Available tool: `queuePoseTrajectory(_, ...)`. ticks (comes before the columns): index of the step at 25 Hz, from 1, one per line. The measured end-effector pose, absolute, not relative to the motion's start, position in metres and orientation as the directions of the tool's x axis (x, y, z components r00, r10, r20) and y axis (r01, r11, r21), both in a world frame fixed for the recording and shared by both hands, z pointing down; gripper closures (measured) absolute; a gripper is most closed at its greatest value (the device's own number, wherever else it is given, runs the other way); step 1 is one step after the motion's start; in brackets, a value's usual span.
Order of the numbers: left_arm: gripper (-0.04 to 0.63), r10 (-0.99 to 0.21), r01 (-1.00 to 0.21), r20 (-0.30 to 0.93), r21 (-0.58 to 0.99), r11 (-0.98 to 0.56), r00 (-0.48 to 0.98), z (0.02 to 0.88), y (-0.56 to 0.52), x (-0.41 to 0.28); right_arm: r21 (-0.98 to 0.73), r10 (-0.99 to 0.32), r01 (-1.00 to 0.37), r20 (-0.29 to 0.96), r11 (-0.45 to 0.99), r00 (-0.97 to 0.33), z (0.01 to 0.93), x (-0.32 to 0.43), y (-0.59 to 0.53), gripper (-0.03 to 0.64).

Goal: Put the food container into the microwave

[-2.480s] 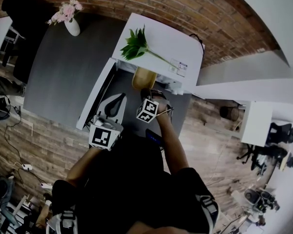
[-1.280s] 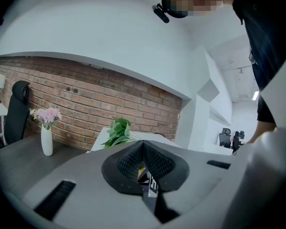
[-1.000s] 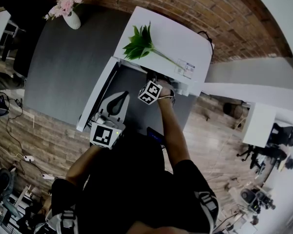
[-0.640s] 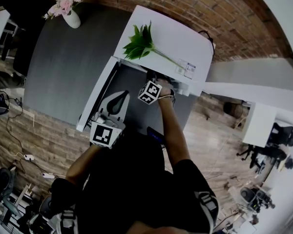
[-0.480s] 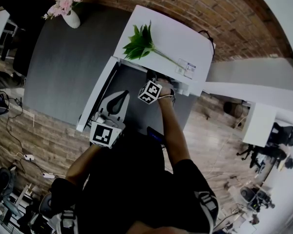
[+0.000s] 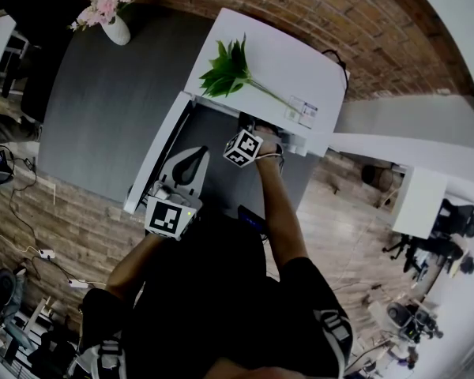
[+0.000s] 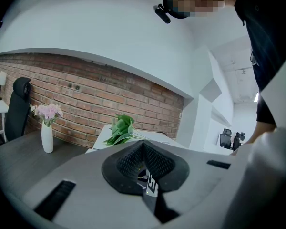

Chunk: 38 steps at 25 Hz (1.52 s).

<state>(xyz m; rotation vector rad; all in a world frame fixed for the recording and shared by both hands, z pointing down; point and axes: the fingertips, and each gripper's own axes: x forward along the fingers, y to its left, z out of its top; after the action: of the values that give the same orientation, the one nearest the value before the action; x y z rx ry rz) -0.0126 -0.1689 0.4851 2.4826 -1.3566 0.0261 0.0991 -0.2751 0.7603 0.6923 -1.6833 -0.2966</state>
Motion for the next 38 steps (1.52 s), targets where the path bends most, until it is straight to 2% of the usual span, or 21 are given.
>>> queuePoseTrajectory(8,0.563,-0.817,-0.822,0.162,0.262,-0.505,0.553,0.484,-0.169,-0.013,0.572,-0.617,-0.294,0.782,0.766,-0.086,0.753,0.101,-0.28,0.542)
queuePoseTrajectory(27,0.564,-0.814,-0.813,0.134,0.257,-0.522,0.565,0.476,-0.164,-0.01,0.627,-0.689,-0.336,0.718,0.703,-0.102,0.721,0.103,-0.264,0.543)
queuePoseTrajectory(38,0.565,-0.816,-0.809,0.108,0.255,-0.529,0.568,0.467,-0.152,-0.013,0.609,-0.714,-0.447,0.692,0.655,-0.104,0.693,0.104,-0.235,0.568)
